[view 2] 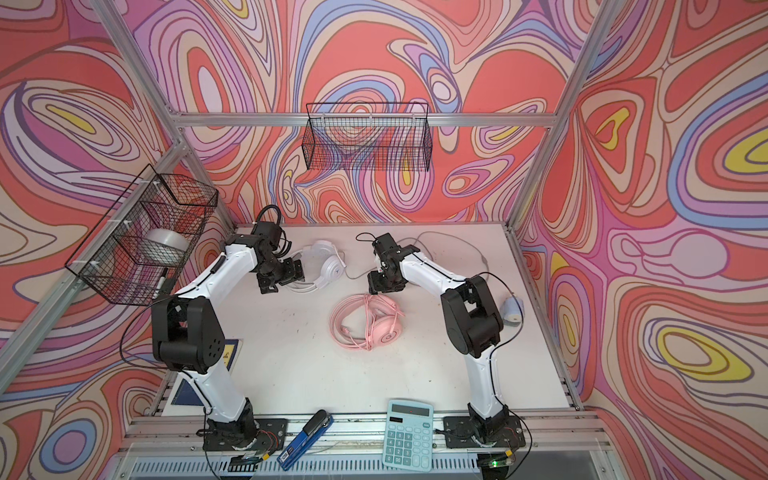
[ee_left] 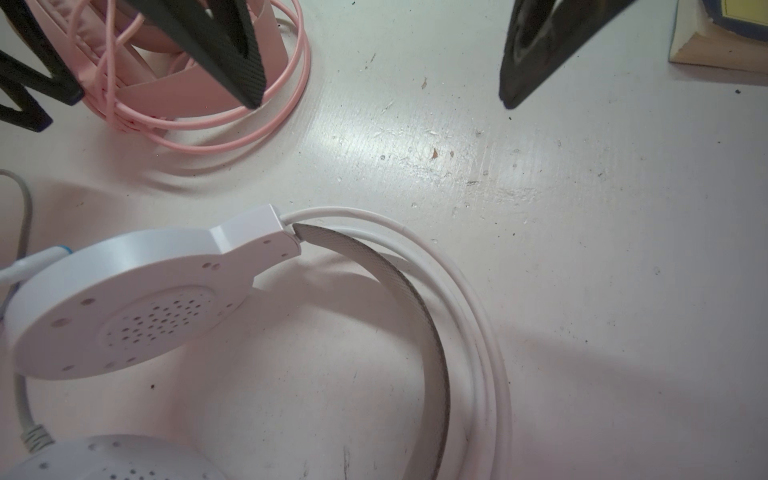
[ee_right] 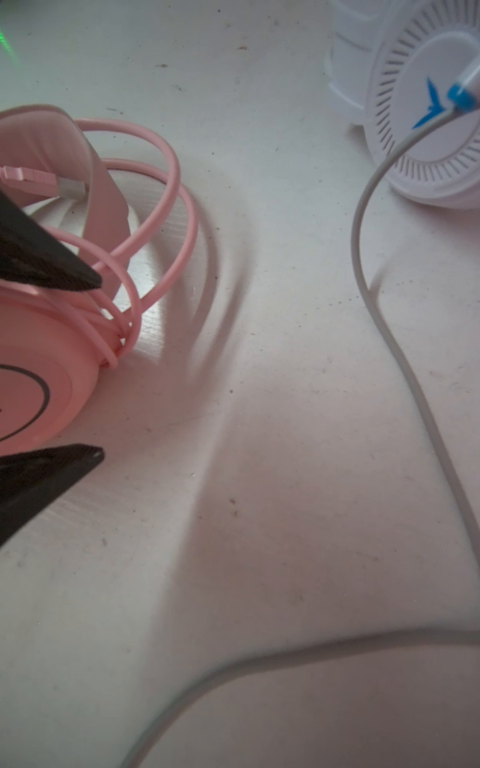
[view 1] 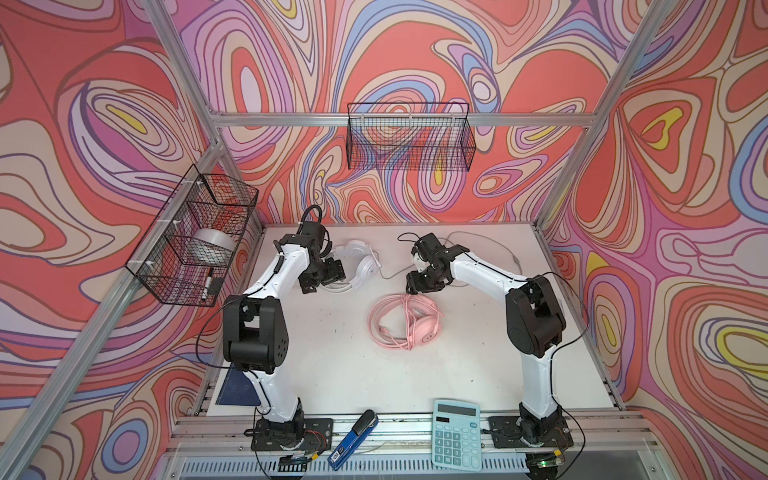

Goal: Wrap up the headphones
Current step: 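Open both grippers, release the wrapped pink headset, and lift away, then move the left gripper to the white headset while the right reaches for the grey cable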

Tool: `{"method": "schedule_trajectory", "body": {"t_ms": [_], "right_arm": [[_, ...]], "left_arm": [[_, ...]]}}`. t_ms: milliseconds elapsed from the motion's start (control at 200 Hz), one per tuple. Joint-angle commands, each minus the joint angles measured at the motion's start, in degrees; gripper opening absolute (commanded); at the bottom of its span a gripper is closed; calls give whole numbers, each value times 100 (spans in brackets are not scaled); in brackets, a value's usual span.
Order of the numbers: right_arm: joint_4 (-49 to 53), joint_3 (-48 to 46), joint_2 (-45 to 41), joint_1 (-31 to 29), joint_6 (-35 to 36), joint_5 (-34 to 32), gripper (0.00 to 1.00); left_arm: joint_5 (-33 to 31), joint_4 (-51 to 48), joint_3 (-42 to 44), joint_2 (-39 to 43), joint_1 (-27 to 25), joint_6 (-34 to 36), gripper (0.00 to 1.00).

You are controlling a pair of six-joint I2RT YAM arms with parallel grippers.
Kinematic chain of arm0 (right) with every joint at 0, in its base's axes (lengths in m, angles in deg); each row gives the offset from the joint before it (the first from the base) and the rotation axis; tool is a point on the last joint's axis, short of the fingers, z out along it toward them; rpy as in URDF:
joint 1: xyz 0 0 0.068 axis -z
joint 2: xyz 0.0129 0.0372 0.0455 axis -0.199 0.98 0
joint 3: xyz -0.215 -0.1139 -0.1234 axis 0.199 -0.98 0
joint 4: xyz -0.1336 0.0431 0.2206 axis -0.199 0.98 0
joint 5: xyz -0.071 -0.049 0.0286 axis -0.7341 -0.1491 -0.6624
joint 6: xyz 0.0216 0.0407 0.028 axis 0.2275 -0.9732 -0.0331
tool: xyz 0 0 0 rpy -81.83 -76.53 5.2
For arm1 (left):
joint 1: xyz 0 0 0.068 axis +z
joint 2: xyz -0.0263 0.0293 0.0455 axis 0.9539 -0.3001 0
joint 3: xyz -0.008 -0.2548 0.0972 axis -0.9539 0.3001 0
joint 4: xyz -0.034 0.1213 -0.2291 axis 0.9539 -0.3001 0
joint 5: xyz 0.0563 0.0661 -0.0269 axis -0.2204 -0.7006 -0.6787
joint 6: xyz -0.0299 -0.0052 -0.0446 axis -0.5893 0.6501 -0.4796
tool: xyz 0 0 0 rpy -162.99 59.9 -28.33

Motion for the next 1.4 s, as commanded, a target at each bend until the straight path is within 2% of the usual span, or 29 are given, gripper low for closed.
{"method": "schedule_trajectory", "body": {"t_ms": [0,140,571,711,972,1077,1307,1392], "right_arm": [[192,-286,-230,-31,-22,271,61],[259,-519,-404,-46,-82,376,60],[-66,-1279,-1103,-162,-859,233,59],[-166,-1209,-1272,-162,-824,-52,60],[-624,-1179,-1878,-154,-321,-869,64],[-787,-1264,-2133,-152,-145,-1118,69],[-1574,-1909,-2896,-144,-3,-1144,98],[-1689,-2080,-3127,-144,140,-1148,98]], "left_arm": [[117,-91,57,55,2,45,92],[343,93,358,298,2,-92,92],[220,152,655,483,2,-75,92],[90,90,298,195,41,42,92],[-7,18,-658,-708,304,182,92],[-110,3,-931,-1127,401,270,92],[-343,317,-1186,-1891,512,251,91],[-389,393,-1267,-2106,529,198,91]]}}
